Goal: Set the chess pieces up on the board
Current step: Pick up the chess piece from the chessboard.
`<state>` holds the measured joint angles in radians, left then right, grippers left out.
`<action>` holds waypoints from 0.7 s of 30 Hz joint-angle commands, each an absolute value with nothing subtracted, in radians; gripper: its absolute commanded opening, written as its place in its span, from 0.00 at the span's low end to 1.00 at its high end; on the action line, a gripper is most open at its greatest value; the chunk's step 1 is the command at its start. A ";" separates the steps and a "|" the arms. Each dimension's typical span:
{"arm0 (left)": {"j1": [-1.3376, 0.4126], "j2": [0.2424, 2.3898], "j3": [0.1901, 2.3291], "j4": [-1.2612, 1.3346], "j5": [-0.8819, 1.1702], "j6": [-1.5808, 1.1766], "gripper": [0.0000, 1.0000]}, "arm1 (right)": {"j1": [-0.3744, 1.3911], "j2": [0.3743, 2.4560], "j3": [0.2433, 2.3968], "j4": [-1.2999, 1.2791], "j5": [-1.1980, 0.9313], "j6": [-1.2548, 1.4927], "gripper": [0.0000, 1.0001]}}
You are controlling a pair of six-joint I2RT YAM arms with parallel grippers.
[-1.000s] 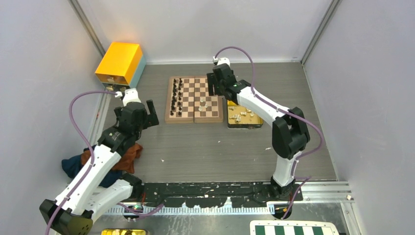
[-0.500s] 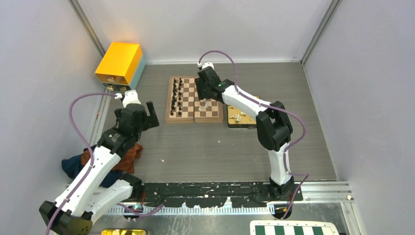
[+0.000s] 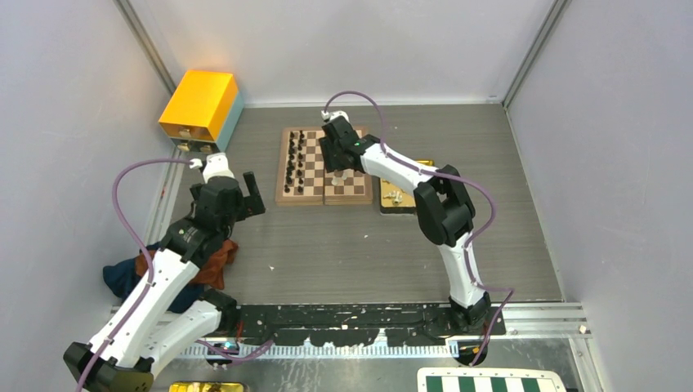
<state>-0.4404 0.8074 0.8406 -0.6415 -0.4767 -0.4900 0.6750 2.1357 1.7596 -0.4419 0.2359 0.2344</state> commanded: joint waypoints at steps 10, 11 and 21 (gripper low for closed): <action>-0.445 0.787 0.830 -0.621 -0.477 -0.484 0.97 | 0.673 2.217 1.892 -0.437 0.218 0.221 0.52; -0.445 0.787 0.829 -0.620 -0.477 -0.485 0.97 | 0.671 2.220 1.894 -0.439 0.220 0.220 0.52; -0.445 0.798 0.828 -0.603 -0.471 -0.479 0.97 | 0.646 2.240 1.905 -0.439 0.207 0.227 0.43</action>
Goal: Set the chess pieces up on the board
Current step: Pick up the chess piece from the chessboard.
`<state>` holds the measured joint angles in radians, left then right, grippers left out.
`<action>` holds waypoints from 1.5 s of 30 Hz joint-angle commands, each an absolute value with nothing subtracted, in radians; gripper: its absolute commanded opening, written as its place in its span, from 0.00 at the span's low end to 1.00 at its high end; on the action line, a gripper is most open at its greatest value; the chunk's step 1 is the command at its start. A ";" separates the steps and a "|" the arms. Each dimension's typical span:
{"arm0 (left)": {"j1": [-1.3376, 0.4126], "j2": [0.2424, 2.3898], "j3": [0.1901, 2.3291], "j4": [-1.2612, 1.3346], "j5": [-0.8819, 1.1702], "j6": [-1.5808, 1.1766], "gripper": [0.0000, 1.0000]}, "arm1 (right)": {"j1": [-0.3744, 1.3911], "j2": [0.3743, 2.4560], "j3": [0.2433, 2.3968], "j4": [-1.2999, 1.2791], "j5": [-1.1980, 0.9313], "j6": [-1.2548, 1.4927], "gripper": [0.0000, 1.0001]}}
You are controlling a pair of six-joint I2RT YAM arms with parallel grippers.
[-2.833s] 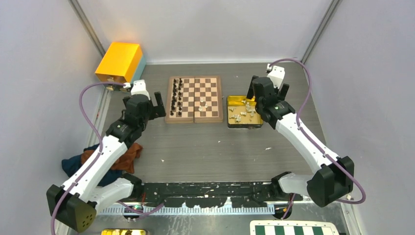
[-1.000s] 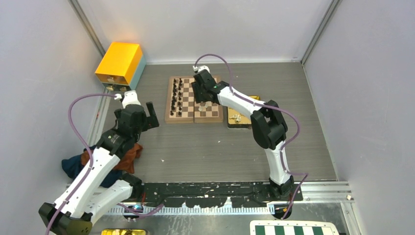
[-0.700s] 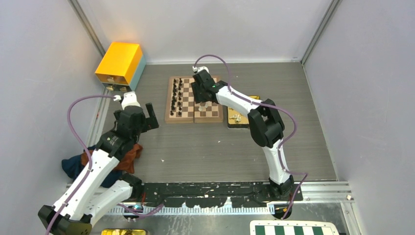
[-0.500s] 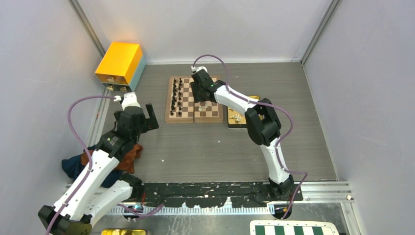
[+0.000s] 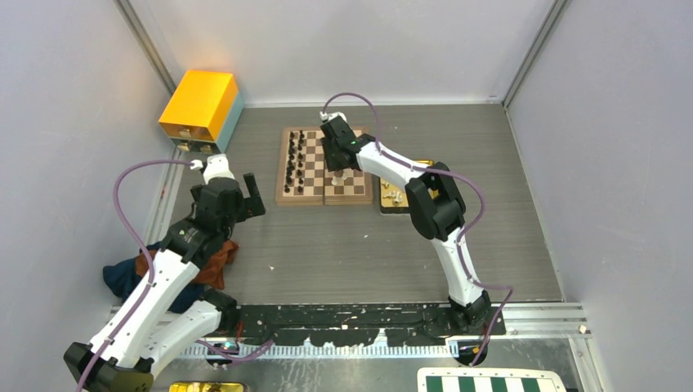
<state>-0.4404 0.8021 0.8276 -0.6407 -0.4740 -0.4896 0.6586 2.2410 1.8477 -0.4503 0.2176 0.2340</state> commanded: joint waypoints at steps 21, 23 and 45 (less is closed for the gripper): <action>-0.445 0.815 0.835 -0.584 -0.469 -0.459 0.97 | 0.636 2.267 1.942 -0.486 0.161 0.245 0.36; -0.445 0.815 0.833 -0.584 -0.468 -0.459 0.97 | 0.636 2.266 1.939 -0.489 0.159 0.248 0.36; -0.445 0.793 0.806 -0.575 -0.496 -0.464 0.97 | 0.635 2.276 1.972 -0.517 0.190 0.215 0.03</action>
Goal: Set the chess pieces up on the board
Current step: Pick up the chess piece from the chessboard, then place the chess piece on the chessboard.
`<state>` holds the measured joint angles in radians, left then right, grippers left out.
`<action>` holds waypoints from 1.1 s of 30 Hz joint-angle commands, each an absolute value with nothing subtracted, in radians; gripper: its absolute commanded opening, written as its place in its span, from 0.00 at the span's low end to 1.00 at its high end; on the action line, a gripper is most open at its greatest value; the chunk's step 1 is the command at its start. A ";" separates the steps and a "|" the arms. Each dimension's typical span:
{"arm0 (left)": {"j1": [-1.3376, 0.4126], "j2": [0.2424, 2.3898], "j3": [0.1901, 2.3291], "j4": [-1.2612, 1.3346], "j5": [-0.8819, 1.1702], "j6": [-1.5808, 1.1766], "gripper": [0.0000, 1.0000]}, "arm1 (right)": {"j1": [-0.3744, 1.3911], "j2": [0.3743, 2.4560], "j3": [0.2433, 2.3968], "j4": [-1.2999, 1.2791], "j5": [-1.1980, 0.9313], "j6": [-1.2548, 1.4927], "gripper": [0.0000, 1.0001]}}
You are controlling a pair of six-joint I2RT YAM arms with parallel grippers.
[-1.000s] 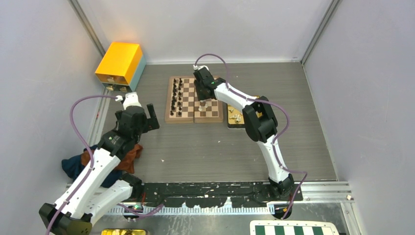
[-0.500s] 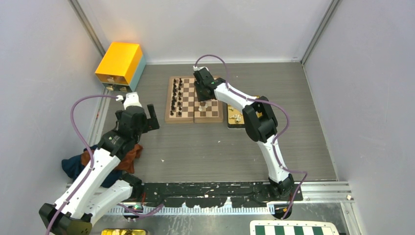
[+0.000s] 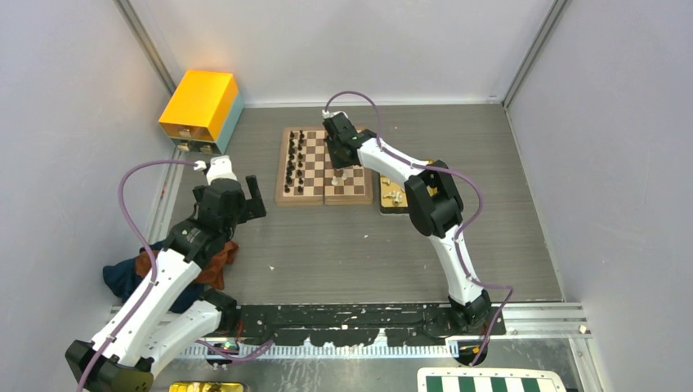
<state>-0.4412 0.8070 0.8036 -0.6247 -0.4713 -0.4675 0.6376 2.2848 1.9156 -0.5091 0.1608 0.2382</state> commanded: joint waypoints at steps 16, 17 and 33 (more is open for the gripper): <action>-0.444 0.827 0.847 -0.579 -0.495 -0.454 0.97 | 0.535 2.405 2.268 -0.604 0.218 0.201 0.01; -0.445 0.828 0.847 -0.578 -0.496 -0.455 0.97 | 0.527 2.419 2.289 -0.613 0.215 0.200 0.01; -0.445 0.846 0.837 -0.557 -0.489 -0.453 0.97 | 0.499 2.539 2.457 -0.607 0.173 0.223 0.01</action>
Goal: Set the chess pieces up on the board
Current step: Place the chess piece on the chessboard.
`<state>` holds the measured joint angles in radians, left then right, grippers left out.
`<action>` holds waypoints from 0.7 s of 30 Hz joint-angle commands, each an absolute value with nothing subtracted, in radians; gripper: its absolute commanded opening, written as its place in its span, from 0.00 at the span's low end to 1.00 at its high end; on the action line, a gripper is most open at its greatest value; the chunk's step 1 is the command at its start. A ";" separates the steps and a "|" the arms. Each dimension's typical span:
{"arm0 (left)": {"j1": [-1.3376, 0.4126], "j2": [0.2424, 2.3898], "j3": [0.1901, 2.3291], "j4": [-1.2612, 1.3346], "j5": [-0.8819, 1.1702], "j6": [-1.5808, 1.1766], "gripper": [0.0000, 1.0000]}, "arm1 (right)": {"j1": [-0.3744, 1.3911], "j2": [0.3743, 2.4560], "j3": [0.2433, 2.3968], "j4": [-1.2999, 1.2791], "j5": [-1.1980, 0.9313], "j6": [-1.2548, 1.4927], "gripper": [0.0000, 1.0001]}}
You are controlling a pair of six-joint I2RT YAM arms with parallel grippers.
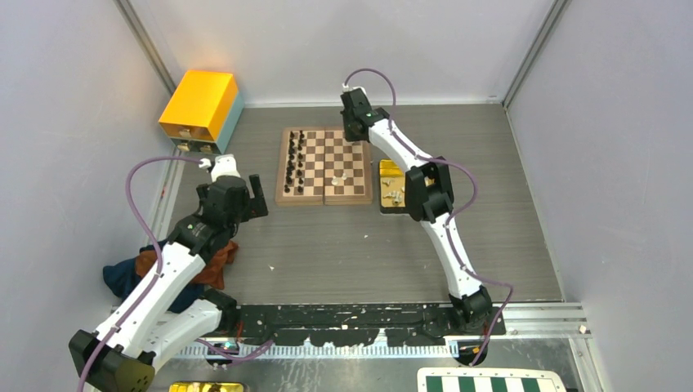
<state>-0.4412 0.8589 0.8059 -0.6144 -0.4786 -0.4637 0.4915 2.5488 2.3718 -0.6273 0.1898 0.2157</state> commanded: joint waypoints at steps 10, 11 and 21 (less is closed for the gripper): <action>-0.445 0.827 0.829 -0.570 -0.477 -0.449 0.97 | 0.499 2.589 2.502 -0.601 0.167 0.233 0.01; -0.445 0.822 0.826 -0.574 -0.477 -0.450 0.97 | 0.499 2.592 2.503 -0.599 0.169 0.233 0.01; -0.445 0.775 0.792 -0.579 -0.473 -0.460 0.97 | 0.500 2.629 2.542 -0.584 0.170 0.229 0.02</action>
<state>-0.4412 0.7918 0.8005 -0.6106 -0.4740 -0.4633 0.4957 2.6209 2.4821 -0.6109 0.1738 0.2249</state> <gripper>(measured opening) 0.970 0.161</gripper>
